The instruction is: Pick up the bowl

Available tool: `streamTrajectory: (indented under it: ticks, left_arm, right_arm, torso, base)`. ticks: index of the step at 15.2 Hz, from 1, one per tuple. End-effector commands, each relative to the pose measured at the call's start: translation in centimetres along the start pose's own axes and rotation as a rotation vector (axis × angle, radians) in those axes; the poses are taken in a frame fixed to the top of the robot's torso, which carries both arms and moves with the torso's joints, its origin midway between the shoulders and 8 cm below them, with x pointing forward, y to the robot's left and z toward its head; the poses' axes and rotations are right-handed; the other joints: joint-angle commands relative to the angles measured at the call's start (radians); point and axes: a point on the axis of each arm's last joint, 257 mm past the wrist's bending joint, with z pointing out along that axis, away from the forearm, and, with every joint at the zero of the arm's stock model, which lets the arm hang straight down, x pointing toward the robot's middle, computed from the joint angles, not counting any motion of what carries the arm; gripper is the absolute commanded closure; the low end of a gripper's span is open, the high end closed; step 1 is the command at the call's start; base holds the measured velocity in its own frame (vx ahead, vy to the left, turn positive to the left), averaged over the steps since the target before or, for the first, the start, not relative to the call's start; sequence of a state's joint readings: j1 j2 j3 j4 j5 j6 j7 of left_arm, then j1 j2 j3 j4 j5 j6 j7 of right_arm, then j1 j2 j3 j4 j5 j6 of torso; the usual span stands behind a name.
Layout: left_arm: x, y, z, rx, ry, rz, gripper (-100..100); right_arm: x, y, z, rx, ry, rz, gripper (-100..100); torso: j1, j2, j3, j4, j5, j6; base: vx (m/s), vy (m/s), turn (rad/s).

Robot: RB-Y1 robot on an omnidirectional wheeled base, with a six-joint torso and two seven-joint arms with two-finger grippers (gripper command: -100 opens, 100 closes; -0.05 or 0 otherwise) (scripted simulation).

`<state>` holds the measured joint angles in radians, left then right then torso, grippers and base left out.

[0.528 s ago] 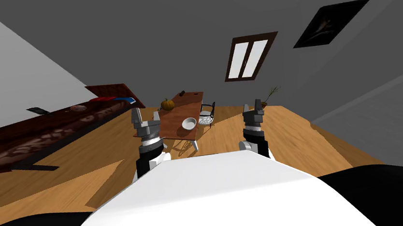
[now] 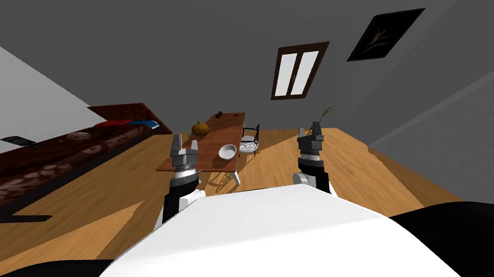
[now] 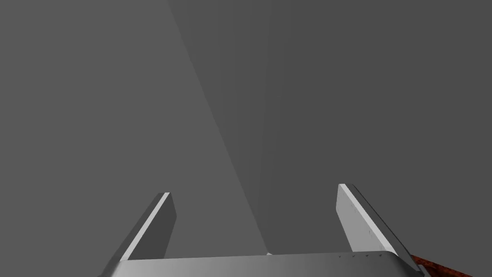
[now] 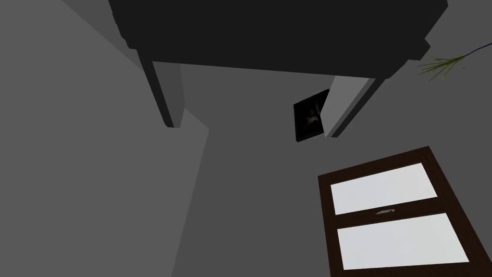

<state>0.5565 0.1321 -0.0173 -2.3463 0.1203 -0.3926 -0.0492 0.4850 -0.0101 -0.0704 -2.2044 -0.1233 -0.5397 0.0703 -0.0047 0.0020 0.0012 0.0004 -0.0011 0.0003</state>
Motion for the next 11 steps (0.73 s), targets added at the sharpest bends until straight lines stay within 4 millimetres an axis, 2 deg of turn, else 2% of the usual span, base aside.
streamTrajectory:
  ticks: [1,2,3,4,7,9,10,11]
  left_arm:
    - [-0.2,1.5,-0.4,-0.060,0.006,0.003,-100]
    - [-0.2,1.5,-0.4,-0.060,0.006,0.003,-100]
    - [-0.5,2.5,-0.7,-0.102,0.009,0.006,-100]
    - [-0.5,2.6,-0.7,-0.102,0.009,0.006,-100]
    - [-1.2,4.6,-1.4,-0.183,0.008,0.012,-100]
    - [-1.2,4.9,-1.4,-0.198,0.008,0.012,-100]
    - [-1.6,6.0,-1.9,-0.242,0.006,0.016,-100]
    - [-1.6,6.2,-2.0,-0.250,0.006,0.016,-100]
  right_arm:
    - [0.0,0.0,0.0,0.000,0.000,0.000,0]
    - [0.0,0.0,0.0,0.000,0.000,0.000,0]
    - [0.0,0.0,0.0,0.000,0.000,0.000,0]
    - [0.0,0.0,0.0,0.000,0.000,0.000,0]
    - [0.0,0.0,0.0,0.000,0.000,0.000,0]
    - [0.0,0.0,0.0,0.000,0.000,0.000,0]
    - [0.0,0.0,0.0,0.000,0.000,0.000,0]
    - [0.0,0.0,0.0,0.000,0.000,0.000,0]
  torso:
    - [0.000,0.000,0.000,0.000,0.000,0.000]
    - [0.000,0.000,0.000,0.000,0.000,0.000]
    - [0.000,-0.001,0.000,0.000,0.000,0.000]
    - [0.001,-0.001,-0.001,0.000,0.000,0.000]
    - [0.001,-0.001,-0.001,0.000,0.000,0.000]
    - [0.001,-0.001,-0.001,0.000,0.000,0.000]
    - [0.002,-0.002,-0.001,0.000,0.000,0.000]
    - [0.002,-0.002,-0.001,0.000,0.000,0.000]
  base:
    - [-0.013,-0.063,-0.084]
    - [-0.005,-0.053,-0.061]
    - [-0.002,-0.053,-0.082]
    - [-0.002,-0.050,-0.074]
    - [-0.006,-0.048,-0.098]
    - [-0.002,-0.044,-0.061]
    - [0.009,-0.042,-0.079]
    - [0.014,-0.044,-0.089]
